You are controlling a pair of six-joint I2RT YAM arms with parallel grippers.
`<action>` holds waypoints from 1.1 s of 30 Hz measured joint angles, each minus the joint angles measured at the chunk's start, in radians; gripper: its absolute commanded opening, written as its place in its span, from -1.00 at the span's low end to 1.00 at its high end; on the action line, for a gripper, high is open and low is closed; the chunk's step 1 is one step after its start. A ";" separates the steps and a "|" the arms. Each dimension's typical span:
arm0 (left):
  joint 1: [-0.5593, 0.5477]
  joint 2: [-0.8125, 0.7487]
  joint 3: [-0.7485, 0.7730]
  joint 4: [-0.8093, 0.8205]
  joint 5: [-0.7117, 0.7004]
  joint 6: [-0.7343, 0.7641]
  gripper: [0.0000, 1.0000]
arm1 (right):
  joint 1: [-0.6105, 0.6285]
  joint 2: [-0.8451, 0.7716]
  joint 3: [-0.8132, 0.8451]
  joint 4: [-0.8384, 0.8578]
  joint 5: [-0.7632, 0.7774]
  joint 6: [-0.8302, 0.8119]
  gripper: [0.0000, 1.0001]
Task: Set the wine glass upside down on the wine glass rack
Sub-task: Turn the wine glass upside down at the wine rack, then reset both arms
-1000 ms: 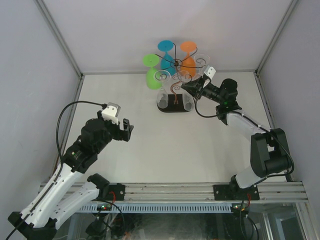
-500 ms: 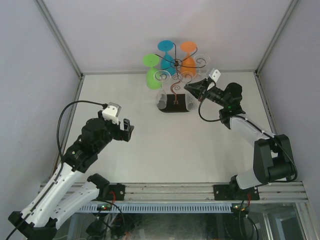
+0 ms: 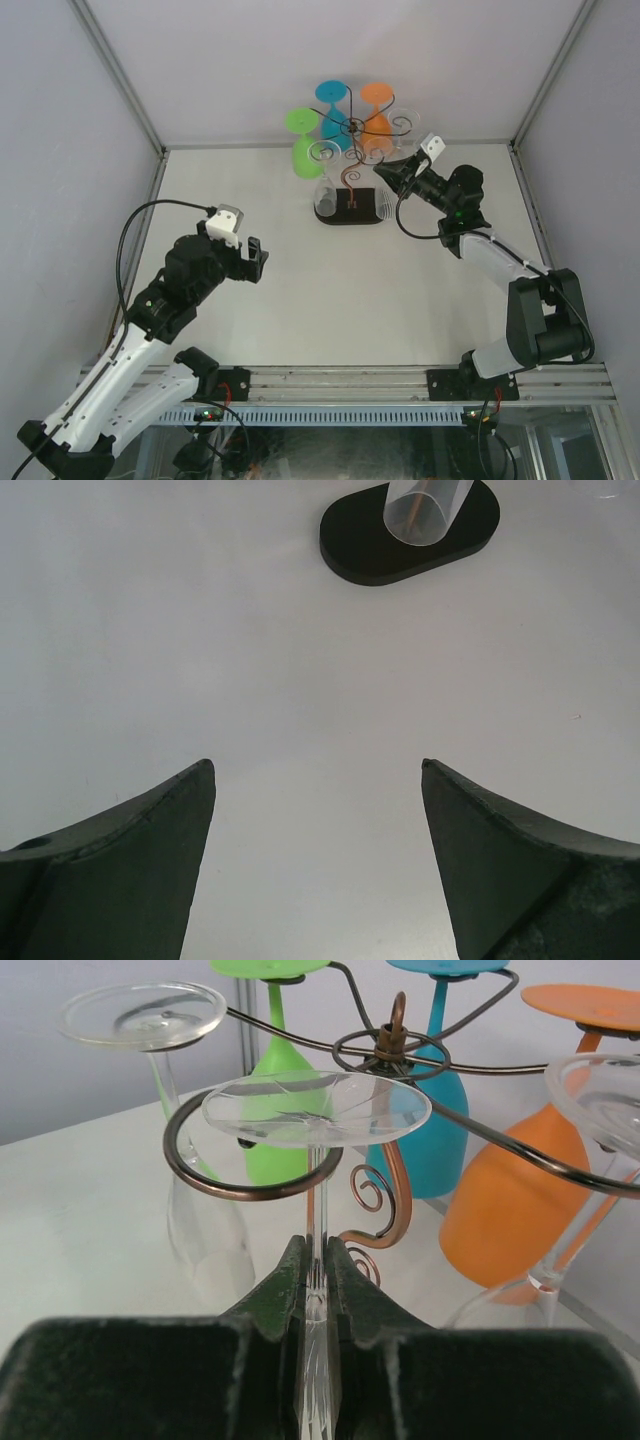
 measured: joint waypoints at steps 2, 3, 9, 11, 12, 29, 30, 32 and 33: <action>0.001 0.002 0.000 0.000 0.000 0.000 0.74 | 0.000 0.005 0.000 -0.007 0.008 -0.001 -0.87; 0.002 0.002 0.000 0.000 0.000 0.000 0.75 | 0.000 0.008 0.000 -0.012 0.008 -0.001 -0.86; 0.003 0.003 0.000 0.000 0.000 0.000 0.75 | 0.003 0.017 0.003 -0.010 0.011 -0.004 -0.75; 0.003 0.003 0.000 0.000 0.000 0.000 0.75 | 0.004 0.021 0.003 -0.010 0.014 -0.007 -0.73; 0.004 0.003 0.000 0.000 0.000 0.000 0.75 | 0.004 0.023 0.003 -0.010 0.014 -0.008 -0.71; 0.010 -0.006 0.000 0.000 -0.003 0.000 0.79 | 0.005 -0.040 0.003 -0.160 0.040 -0.058 0.99; 0.010 -0.009 0.000 -0.001 -0.005 0.000 0.79 | 0.005 -0.060 0.003 -0.175 0.043 -0.064 1.00; 0.012 -0.020 0.000 -0.001 -0.014 -0.001 0.82 | 0.005 -0.106 0.002 -0.208 0.052 -0.071 1.00; 0.012 -0.029 0.000 -0.001 -0.023 -0.002 0.83 | 0.006 -0.132 0.000 -0.227 0.060 -0.072 1.00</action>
